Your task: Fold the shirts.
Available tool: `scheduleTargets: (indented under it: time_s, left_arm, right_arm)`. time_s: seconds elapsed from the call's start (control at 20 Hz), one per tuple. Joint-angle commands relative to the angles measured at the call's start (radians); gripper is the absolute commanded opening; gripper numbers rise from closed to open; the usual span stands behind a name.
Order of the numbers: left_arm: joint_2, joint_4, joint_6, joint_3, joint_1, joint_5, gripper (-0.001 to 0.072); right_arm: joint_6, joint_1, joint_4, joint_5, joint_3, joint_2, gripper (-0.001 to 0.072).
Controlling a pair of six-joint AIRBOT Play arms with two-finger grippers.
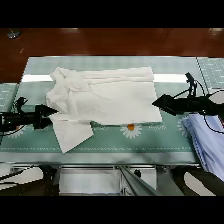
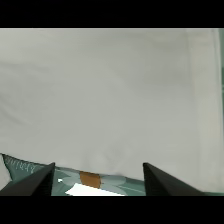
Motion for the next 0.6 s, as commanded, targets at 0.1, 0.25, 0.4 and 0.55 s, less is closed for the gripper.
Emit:
scheduleTargets:
  time_s: [0.1, 0.25, 0.4, 0.55]
  left_arm:
    - [-0.01, 0.0, 0.084, 0.019, -0.008, -0.061, 0.0023]
    - [-0.01, -0.002, 0.084, 0.053, -0.009, -0.092, 0.0023]
    - [-0.01, -0.008, 0.084, 0.06, -0.009, -0.088, 0.0023]
    - [-0.01, -0.009, 0.084, 0.06, -0.009, -0.089, 0.0023]
  right_arm:
    - [0.045, -0.118, -0.041, -0.041, -0.001, 0.0, 0.0621]
    - [0.207, -0.251, -0.284, 0.008, -0.003, -0.007, 0.0621]
    - [0.205, -0.237, -0.308, 0.119, -0.016, -0.073, 0.0621]
    - [0.196, -0.157, -0.27, 0.126, -0.015, -0.174, 0.0621]
